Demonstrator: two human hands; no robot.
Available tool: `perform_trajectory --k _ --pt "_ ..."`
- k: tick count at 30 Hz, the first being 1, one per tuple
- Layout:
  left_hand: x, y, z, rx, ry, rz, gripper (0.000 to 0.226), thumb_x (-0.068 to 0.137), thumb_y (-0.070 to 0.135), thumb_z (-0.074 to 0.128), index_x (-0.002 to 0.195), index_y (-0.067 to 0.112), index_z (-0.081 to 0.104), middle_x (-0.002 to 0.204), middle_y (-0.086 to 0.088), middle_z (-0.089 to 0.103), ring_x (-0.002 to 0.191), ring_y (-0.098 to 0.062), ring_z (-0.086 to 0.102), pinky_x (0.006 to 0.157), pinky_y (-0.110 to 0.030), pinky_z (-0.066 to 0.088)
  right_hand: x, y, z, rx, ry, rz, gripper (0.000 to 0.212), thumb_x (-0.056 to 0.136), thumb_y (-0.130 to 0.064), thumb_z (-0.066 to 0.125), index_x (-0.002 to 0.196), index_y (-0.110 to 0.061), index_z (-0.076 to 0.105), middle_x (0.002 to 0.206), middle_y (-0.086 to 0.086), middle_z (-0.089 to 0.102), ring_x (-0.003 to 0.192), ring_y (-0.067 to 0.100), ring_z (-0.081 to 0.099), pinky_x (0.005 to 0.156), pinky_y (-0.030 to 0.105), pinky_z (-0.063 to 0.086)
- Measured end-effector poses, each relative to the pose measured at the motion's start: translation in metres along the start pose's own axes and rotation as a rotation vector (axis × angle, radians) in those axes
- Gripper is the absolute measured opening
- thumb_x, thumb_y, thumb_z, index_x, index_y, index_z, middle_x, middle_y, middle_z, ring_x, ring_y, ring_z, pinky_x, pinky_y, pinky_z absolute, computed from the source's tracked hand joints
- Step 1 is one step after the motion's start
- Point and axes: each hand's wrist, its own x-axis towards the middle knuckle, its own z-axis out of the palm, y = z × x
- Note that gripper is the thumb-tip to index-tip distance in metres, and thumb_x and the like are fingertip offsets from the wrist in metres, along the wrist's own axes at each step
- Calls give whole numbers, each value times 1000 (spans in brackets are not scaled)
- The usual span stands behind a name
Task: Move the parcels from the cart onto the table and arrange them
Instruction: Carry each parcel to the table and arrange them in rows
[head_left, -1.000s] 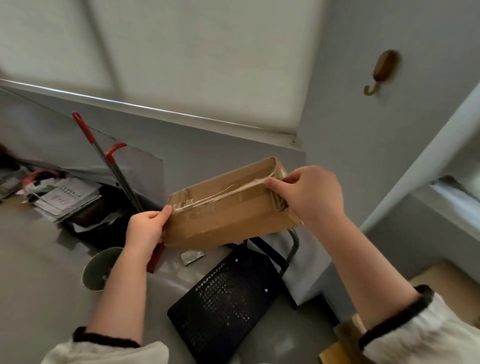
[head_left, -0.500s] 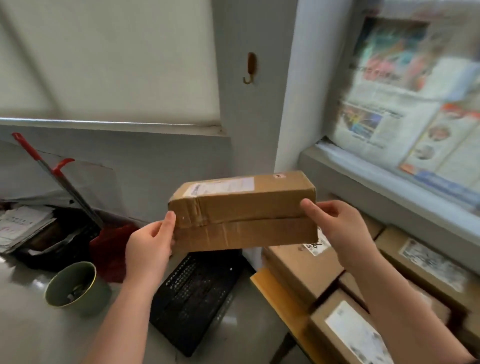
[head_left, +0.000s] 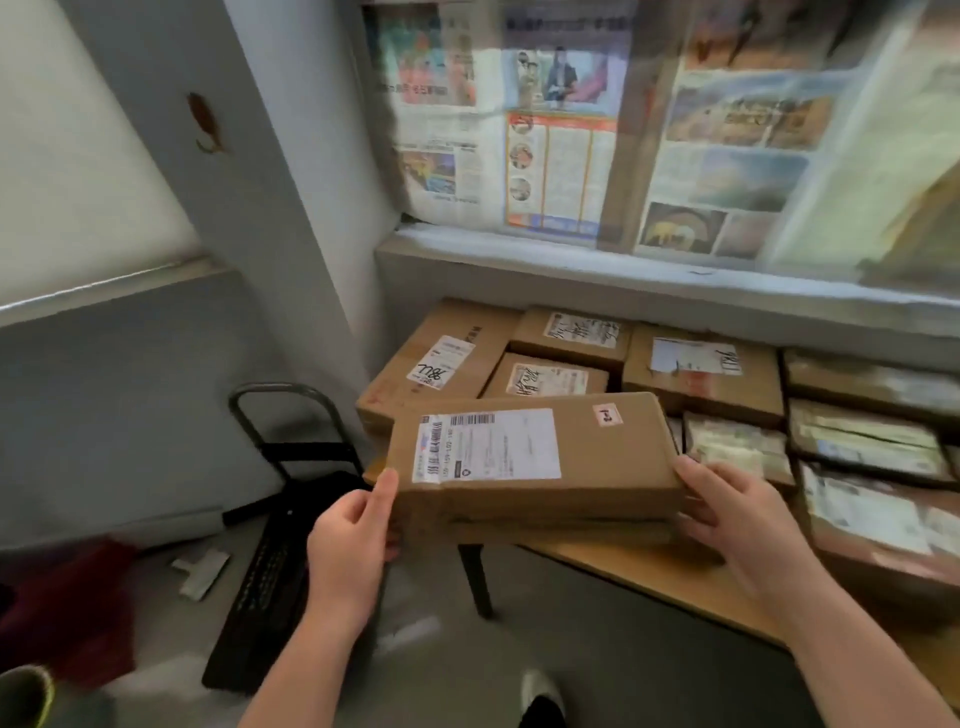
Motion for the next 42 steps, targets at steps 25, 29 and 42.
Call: perform_trajectory --k 25,29,42 --pt "-277 46 439 166 -586 65 17 86 50 56 93 35 56 94 12 62 89 -6 60 68 -25 51 4 92 -524 22 328 107 25 91 -41 54 103 -20 59 103 7 63 94 23 61 60 29 51" --pt "-312 35 496 218 -634 28 15 88 49 55 92 35 59 93 15 62 86 -2 58 65 -20 48 14 118 -584 35 364 195 26 90 -40 56 104 -18 56 104 9 60 95 25 59 60 32 51" --pt "-298 -21 546 520 -522 -50 31 89 25 64 117 11 64 111 -1 65 98 -13 56 86 -28 45 83 198 -583 128 298 412 31 89 -35 61 111 -14 55 111 9 58 102 26 57 82 44 53"
